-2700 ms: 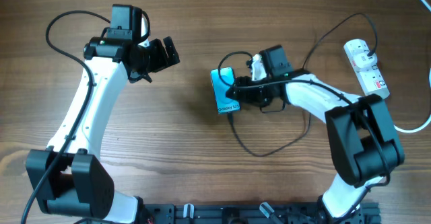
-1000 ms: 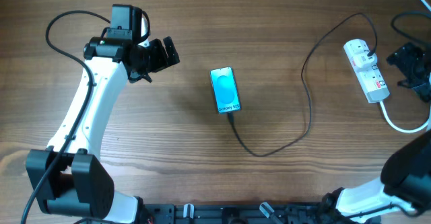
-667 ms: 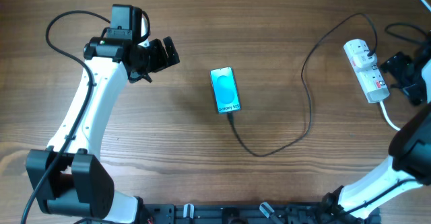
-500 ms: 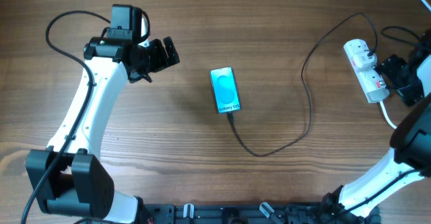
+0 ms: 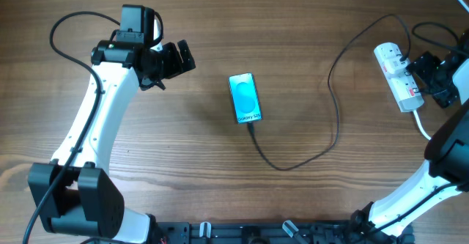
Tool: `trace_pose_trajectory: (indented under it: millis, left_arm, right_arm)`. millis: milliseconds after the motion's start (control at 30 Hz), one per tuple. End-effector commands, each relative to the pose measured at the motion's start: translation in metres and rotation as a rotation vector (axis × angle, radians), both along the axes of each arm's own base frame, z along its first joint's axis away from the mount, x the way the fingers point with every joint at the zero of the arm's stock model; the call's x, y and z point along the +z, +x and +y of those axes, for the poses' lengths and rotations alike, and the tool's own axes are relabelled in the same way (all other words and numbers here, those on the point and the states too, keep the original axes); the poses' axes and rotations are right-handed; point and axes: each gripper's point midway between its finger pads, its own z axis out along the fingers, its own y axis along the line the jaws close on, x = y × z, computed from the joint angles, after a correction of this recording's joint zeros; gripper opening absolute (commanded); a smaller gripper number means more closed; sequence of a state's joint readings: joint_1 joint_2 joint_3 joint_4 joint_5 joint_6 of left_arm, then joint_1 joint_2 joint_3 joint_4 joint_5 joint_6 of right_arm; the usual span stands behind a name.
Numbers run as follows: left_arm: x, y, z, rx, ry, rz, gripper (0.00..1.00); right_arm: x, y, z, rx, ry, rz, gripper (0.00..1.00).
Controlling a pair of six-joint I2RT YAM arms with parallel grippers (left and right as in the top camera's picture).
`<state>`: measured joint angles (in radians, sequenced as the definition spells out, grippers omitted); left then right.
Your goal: Plug charger to phone and switch on socket
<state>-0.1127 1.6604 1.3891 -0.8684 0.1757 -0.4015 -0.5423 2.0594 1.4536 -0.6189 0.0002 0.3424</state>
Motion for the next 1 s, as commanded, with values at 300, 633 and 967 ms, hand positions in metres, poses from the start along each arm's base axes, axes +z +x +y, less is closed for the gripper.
trace_pose_trajectory:
  millis: [300, 633, 967]
  left_arm:
    - [0.0, -0.001, 0.004, 0.008, 0.012, -0.002, 1.0]
    - [0.0, -0.001, 0.004, 0.007, 0.013, -0.003, 1.0]
    - [0.0, -0.001, 0.004, 0.007, 0.012, -0.002, 1.0]
  right_arm:
    - [-0.018, -0.008, 0.007, 0.011, 0.03, 0.037, 1.0]
    - [-0.018, -0.008, 0.011, 0.036, 0.042, 0.035, 1.0]
    - [-0.028, -0.017, 0.021, 0.065, 0.079, 0.063, 1.0]
